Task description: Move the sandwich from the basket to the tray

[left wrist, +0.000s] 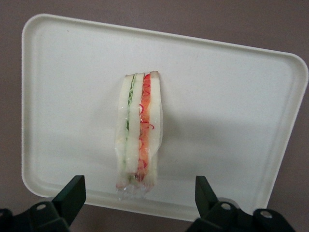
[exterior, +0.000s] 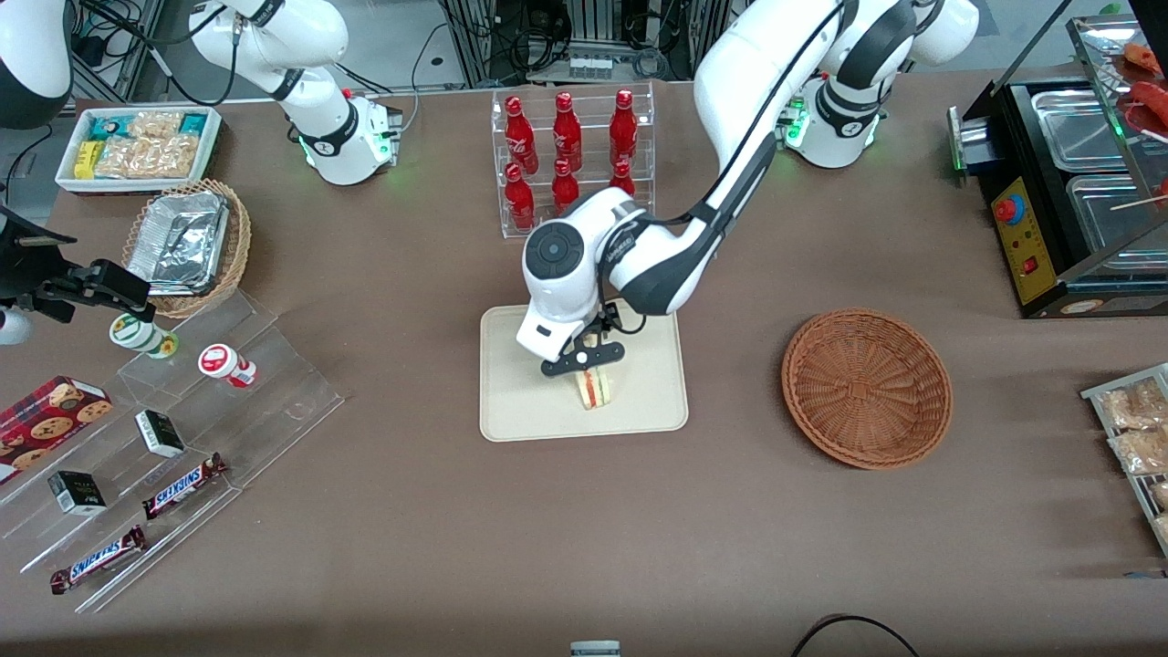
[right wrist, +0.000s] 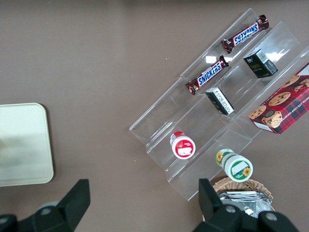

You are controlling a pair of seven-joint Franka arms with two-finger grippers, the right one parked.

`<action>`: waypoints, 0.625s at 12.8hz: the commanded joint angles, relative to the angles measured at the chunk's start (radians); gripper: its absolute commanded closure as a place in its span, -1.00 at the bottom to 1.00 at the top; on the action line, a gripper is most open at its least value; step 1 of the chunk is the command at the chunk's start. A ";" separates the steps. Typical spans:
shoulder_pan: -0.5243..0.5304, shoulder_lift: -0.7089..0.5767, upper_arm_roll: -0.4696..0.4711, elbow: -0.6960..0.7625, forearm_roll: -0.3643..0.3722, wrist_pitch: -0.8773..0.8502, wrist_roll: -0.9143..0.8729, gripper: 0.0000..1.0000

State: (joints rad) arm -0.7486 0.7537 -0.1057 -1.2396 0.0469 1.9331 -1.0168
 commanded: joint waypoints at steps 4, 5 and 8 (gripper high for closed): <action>0.069 -0.198 0.017 -0.073 -0.004 -0.201 0.205 -1.00; 0.107 -0.232 0.014 -0.104 -0.010 -0.219 0.251 -1.00; 0.196 -0.342 0.015 -0.225 -0.015 -0.224 0.407 -1.00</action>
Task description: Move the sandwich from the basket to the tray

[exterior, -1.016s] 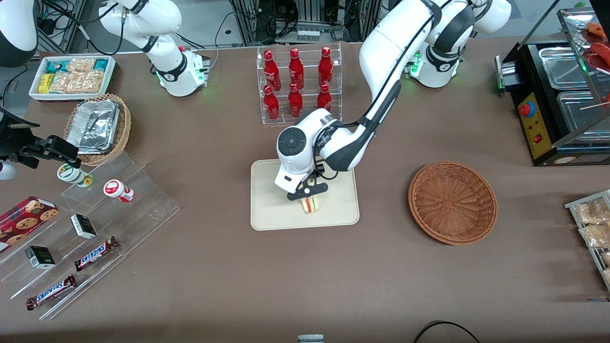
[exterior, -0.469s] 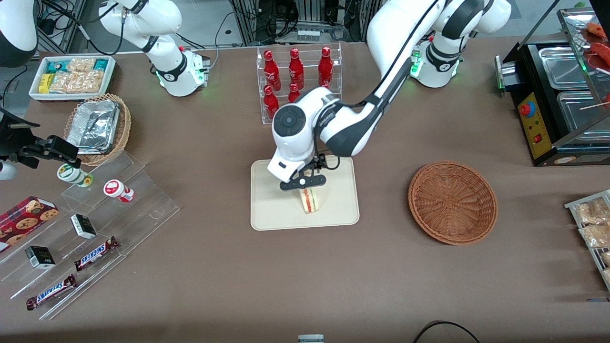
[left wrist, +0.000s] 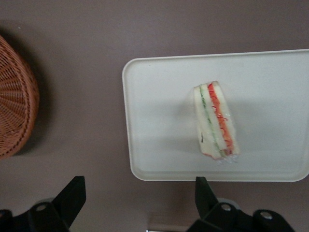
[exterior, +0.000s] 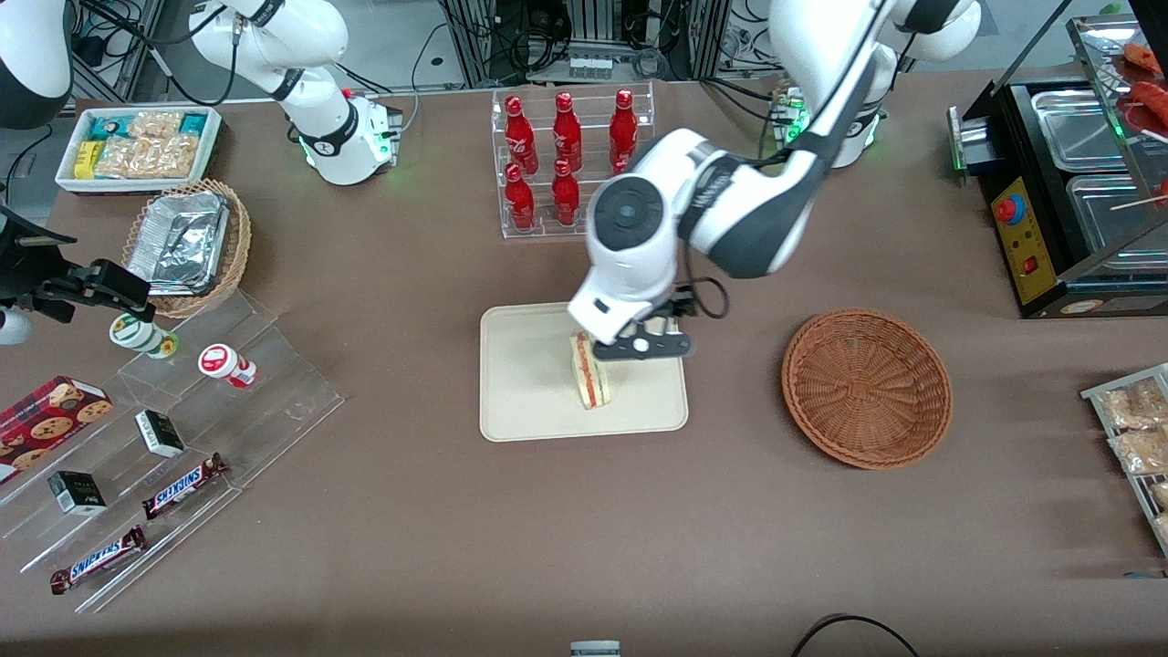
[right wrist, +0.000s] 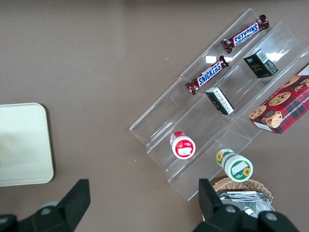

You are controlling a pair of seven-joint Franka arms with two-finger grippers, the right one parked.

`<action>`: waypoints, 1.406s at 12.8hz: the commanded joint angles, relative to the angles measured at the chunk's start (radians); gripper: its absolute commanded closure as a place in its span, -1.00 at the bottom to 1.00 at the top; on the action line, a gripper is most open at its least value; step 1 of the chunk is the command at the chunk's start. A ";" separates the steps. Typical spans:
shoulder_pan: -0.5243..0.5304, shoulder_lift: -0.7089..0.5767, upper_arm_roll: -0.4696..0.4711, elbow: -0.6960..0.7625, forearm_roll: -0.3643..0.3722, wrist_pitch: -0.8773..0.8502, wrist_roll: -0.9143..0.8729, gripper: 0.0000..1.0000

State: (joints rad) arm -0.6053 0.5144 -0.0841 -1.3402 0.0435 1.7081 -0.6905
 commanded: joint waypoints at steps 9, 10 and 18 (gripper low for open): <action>0.305 -0.362 -0.005 -0.373 -0.027 -0.011 0.421 -1.00; 0.323 -0.376 -0.003 -0.375 -0.028 -0.046 0.421 -1.00; 0.588 -0.519 -0.104 -0.372 -0.051 -0.228 0.577 -1.00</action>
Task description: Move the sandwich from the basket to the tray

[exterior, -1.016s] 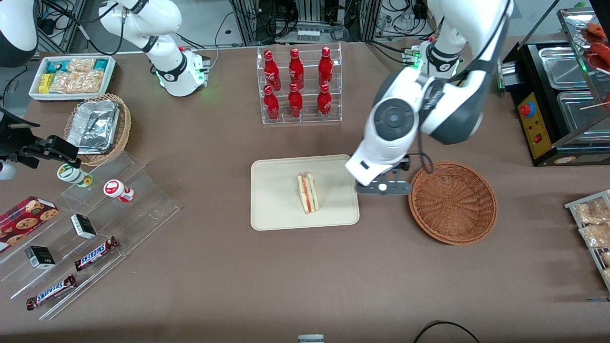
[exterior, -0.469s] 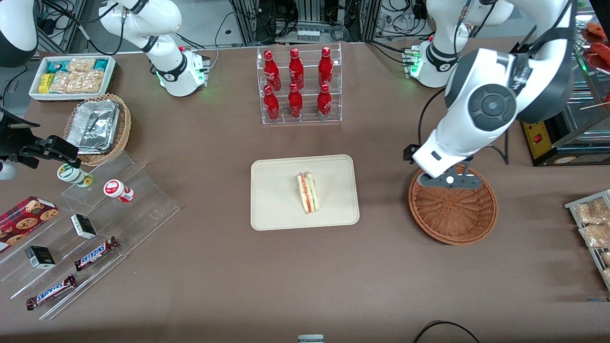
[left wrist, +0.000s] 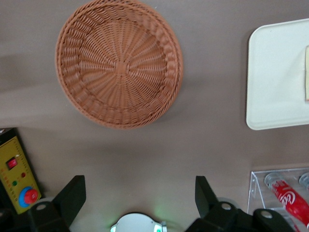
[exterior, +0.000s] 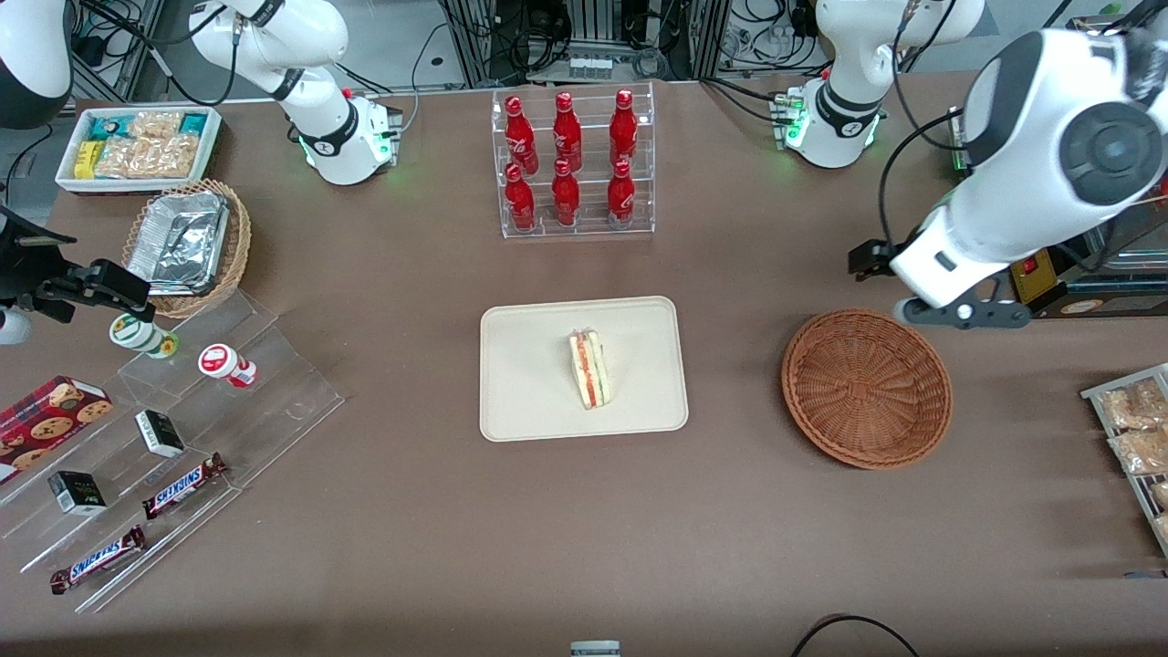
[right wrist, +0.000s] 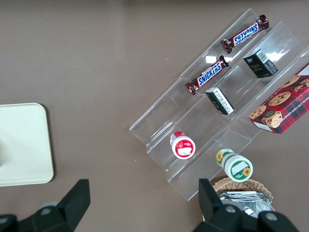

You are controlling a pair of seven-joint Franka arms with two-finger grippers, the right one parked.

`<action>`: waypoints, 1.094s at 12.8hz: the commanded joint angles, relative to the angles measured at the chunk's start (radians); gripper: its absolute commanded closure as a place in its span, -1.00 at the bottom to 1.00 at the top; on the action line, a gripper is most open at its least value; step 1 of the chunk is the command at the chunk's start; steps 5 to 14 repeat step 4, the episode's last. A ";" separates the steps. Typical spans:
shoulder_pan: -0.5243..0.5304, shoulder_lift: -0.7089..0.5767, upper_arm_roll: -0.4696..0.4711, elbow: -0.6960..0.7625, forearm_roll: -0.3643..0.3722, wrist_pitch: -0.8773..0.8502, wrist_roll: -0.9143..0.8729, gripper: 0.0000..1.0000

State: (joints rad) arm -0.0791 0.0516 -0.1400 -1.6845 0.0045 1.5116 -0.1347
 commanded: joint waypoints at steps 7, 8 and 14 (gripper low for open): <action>0.104 -0.111 -0.041 -0.005 -0.012 -0.115 0.112 -1.00; 0.104 -0.111 -0.041 -0.005 -0.012 -0.115 0.112 -1.00; 0.104 -0.111 -0.041 -0.005 -0.012 -0.115 0.112 -1.00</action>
